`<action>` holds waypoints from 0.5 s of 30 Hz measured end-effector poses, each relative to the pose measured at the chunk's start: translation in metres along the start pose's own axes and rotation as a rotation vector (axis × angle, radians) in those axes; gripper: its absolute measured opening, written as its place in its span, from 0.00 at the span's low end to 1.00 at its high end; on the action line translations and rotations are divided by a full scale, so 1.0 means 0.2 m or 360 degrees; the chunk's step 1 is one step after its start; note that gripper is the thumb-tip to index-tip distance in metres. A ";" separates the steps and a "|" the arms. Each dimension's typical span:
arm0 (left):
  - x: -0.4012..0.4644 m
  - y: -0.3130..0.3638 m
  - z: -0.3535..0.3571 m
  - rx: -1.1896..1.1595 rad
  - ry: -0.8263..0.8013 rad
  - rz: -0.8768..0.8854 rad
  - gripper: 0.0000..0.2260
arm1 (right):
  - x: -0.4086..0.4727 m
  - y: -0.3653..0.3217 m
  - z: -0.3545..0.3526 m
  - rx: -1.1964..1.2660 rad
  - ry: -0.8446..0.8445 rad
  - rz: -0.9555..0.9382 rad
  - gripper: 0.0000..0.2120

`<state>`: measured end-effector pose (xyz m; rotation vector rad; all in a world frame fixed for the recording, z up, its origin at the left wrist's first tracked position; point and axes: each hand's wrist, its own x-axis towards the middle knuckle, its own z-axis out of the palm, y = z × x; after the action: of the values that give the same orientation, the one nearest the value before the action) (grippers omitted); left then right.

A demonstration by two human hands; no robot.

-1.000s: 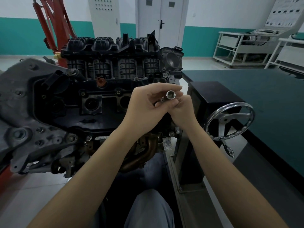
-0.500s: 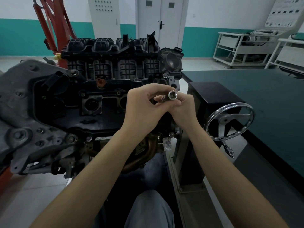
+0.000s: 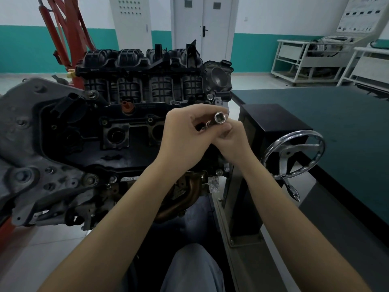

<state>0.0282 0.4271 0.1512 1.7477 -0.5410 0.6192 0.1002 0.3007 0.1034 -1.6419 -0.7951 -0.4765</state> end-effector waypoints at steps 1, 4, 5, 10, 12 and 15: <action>0.00 0.00 -0.01 -0.0037 -0.0065 -0.0004 0.14 | 0.00 0.00 0.00 -0.0011 -0.0015 0.0019 0.13; 0.00 0.00 -0.02 -0.0129 -0.0180 -0.0015 0.15 | 0.00 0.01 0.01 -0.0020 0.0032 0.0033 0.11; 0.00 0.00 -0.02 -0.0122 -0.0177 -0.0018 0.15 | 0.00 0.00 0.01 -0.0024 0.0052 0.0037 0.11; -0.01 -0.01 0.00 0.0034 0.0033 -0.0021 0.13 | 0.01 0.01 0.01 -0.0010 0.0052 0.0025 0.10; -0.01 0.00 0.00 0.0014 -0.0012 -0.0009 0.14 | 0.01 0.02 0.00 -0.0034 -0.0009 0.0026 0.11; -0.01 0.01 -0.01 -0.0055 -0.0158 -0.0013 0.16 | 0.01 0.03 0.00 -0.0088 -0.0022 0.0053 0.12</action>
<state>0.0259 0.4283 0.1517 1.7542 -0.6096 0.5162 0.1050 0.3009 0.1002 -1.7089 -0.7695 -0.4677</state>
